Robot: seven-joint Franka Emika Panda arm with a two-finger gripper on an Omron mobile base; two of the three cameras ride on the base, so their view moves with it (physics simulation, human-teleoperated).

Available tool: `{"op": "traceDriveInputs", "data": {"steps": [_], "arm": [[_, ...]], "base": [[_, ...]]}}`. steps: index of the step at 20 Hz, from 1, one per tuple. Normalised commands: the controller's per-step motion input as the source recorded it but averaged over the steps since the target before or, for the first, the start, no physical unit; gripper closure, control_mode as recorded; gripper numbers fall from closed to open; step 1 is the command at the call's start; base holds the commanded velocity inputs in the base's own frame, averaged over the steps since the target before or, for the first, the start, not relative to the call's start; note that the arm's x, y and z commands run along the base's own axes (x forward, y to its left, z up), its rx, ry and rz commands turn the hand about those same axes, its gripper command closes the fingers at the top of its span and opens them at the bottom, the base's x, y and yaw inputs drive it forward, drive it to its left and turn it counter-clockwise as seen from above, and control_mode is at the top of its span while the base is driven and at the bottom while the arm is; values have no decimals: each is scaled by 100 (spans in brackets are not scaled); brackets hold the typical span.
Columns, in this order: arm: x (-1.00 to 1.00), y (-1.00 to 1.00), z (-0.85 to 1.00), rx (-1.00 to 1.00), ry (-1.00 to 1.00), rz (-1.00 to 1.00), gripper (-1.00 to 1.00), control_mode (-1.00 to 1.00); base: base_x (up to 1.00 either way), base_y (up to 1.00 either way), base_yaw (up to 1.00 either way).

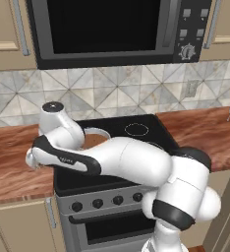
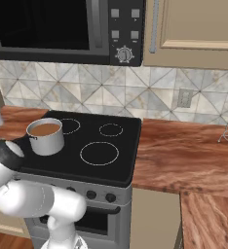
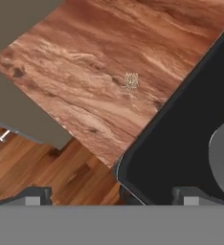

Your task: Pick up the sugar cube(s) and place them in the saucepan with hot chocolate.

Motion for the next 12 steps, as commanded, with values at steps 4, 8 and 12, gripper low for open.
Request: {"op": "traceDriveInputs", "data": {"steps": [4, 8, 12], "arm": [[29, 17, -7, 0, 13, -13, -100, -100], [26, 12, -15, -2, 10, -8, -100, -100], [20, 10, -30, -4, 4, -8, -100, -100]], "base": [[0, 0, 0], [0, 0, 0], [0, 0, 0]]}}
